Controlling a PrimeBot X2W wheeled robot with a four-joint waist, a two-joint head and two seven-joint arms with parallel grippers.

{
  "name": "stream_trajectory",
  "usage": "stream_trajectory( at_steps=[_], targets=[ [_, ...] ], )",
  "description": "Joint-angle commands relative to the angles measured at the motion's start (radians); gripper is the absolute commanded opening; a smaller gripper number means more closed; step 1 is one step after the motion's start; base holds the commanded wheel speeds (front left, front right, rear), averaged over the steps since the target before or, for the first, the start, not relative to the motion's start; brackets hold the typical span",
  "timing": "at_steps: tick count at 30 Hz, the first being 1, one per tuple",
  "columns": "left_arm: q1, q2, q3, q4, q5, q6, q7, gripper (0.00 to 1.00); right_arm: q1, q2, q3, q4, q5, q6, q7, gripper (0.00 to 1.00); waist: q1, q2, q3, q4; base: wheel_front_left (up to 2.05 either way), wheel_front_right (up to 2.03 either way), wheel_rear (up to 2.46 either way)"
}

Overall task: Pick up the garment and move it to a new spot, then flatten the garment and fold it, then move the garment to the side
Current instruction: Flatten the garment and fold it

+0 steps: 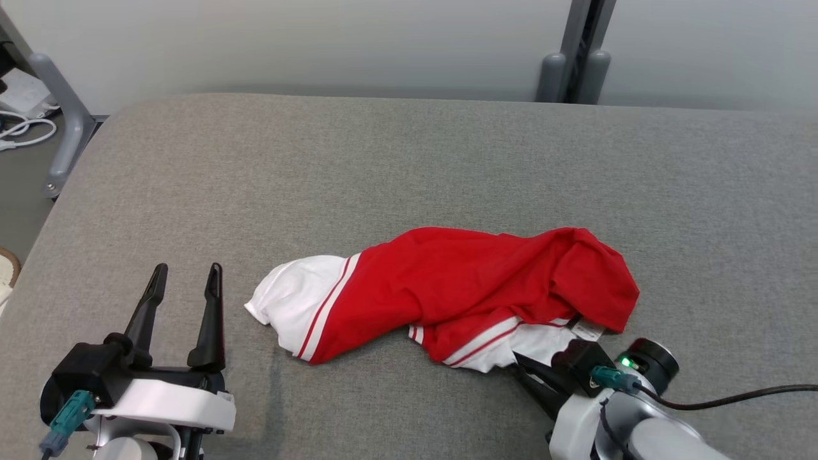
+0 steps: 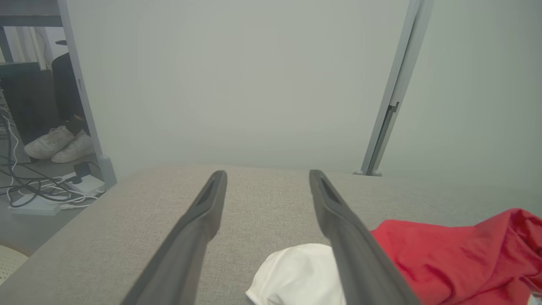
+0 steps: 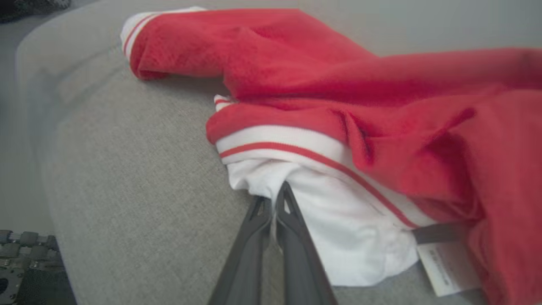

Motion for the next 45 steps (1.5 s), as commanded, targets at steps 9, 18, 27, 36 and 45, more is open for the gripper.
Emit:
stream_trajectory(
  at_steps=[9, 18, 27, 36, 45],
  targets=[
    [-0.009, 0.013, 0.020, 0.003, -0.001, 0.005, -0.010, 1.00, -0.135, -0.137, 0.060, -0.427, 0.111, 0.000, 0.053, 0.00, 0.0000, 0.0000, -0.011, -0.082, 0.00, 0.00, 0.00],
    [-0.017, 0.016, 0.018, 0.003, -0.001, 0.001, -0.010, 1.00, -0.268, -0.047, -0.074, -0.690, 0.434, 0.000, 0.122, 0.00, 0.0000, 0.0000, -0.014, -0.122, 0.00, 0.00, 0.00],
    [-0.023, 0.008, 0.003, 0.009, 0.001, -0.004, -0.012, 1.00, -0.266, 0.092, -0.313, -0.551, 0.613, 0.000, 0.135, 0.00, 0.0000, 0.0000, -0.008, -0.122, 0.00, 0.00, 0.00],
    [-0.045, -0.006, -0.016, 0.017, 0.000, -0.019, -0.013, 1.00, -0.101, 0.124, -0.512, -0.161, 0.609, 0.000, 0.060, 0.00, 0.0000, 0.0000, 0.039, -0.111, 0.00, 0.00, 0.00],
    [-0.089, -0.003, -0.024, 0.032, 0.005, -0.038, -0.015, 1.00, -0.108, 0.142, -0.605, 0.144, 0.608, 0.000, -0.063, 0.00, 0.0000, 0.0000, 0.088, -0.110, 0.00, 0.00, 0.00]
  ],
)
